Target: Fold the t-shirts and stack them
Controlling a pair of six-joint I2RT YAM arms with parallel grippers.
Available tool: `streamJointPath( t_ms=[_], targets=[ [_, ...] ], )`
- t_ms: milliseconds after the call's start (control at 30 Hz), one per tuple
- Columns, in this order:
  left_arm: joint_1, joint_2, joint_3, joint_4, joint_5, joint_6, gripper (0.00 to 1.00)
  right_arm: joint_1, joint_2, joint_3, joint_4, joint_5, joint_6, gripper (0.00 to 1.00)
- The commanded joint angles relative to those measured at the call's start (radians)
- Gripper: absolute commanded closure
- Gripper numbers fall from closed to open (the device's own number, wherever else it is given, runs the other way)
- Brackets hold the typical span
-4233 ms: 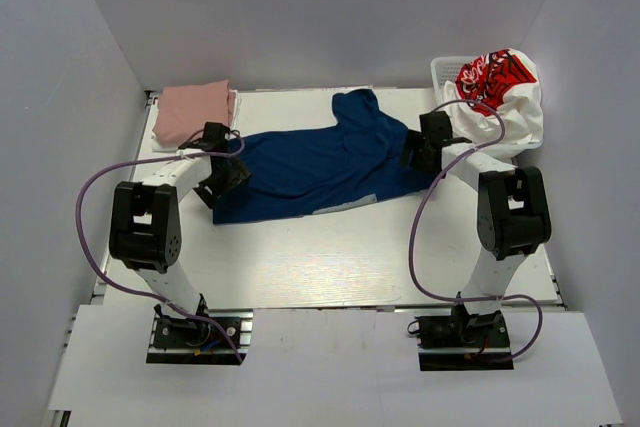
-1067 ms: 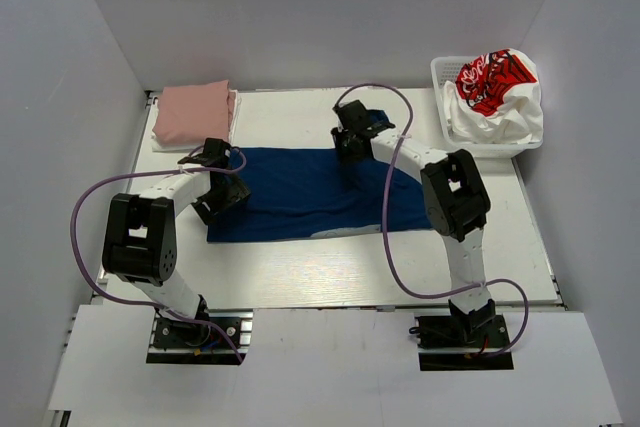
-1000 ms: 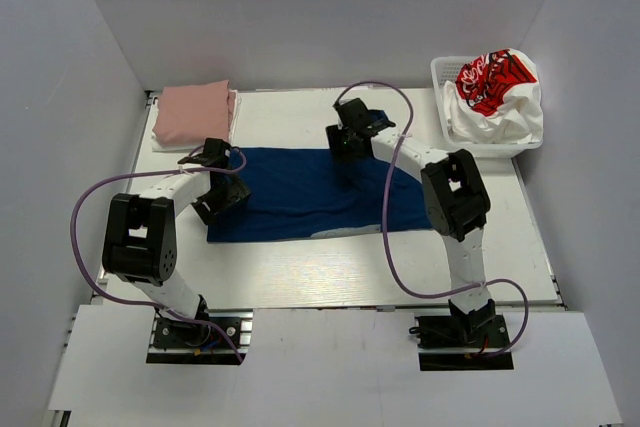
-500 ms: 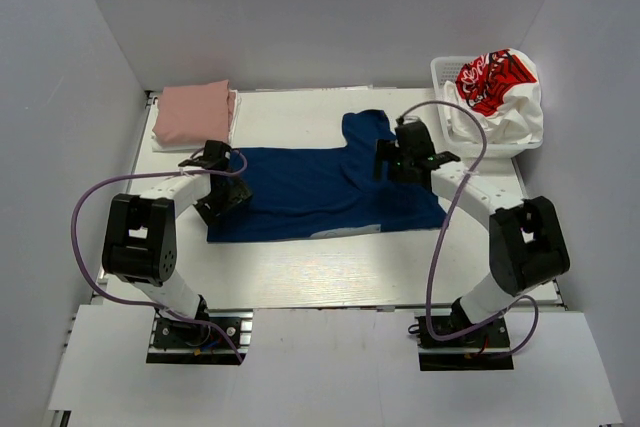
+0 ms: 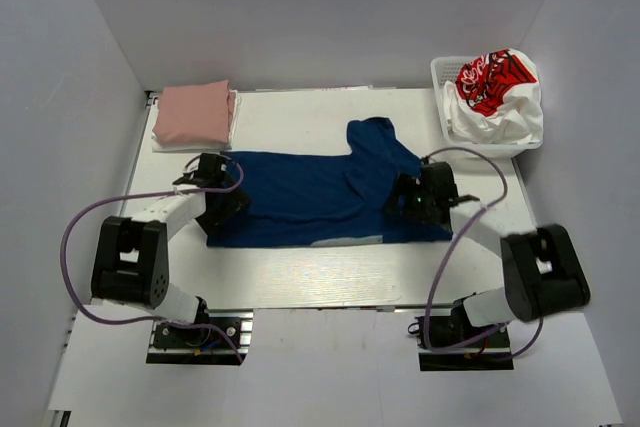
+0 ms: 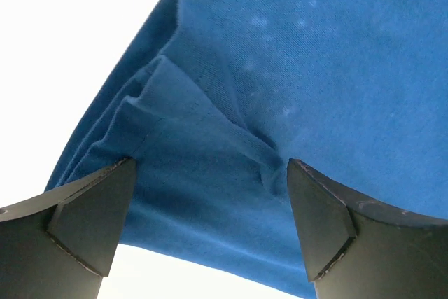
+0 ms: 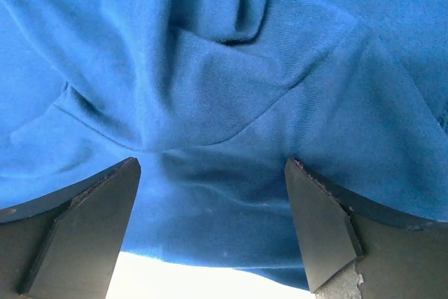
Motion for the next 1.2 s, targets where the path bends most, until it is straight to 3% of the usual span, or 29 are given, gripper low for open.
streamJointPath(
  t_ms=[0,200,400,733,933,1167],
  targets=[
    [0.006,-0.047,-0.116,-0.121,0.048,-0.038,0.00,0.004,-0.156,-0.166,-0.137,0.012,0.069,0.10],
    [0.006,-0.223,-0.211,-0.190,0.079,-0.065,0.00,0.013,-0.408,-0.268,-0.253,0.003,0.015,0.10],
    [0.006,-0.222,0.006,-0.181,0.013,-0.046,0.00,0.019,-0.399,-0.040,-0.220,0.115,-0.127,0.10],
    [0.021,0.238,0.545,-0.302,-0.183,-0.022,0.00,0.001,0.016,0.394,-0.123,0.233,-0.172,0.10],
    [0.030,0.395,0.683,-0.311,-0.229,-0.012,0.00,-0.022,0.216,0.632,-0.144,0.187,-0.207,0.10],
    [0.050,0.504,0.740,-0.320,-0.268,-0.033,0.14,-0.031,0.403,0.777,-0.215,0.150,-0.289,0.10]
  ],
)
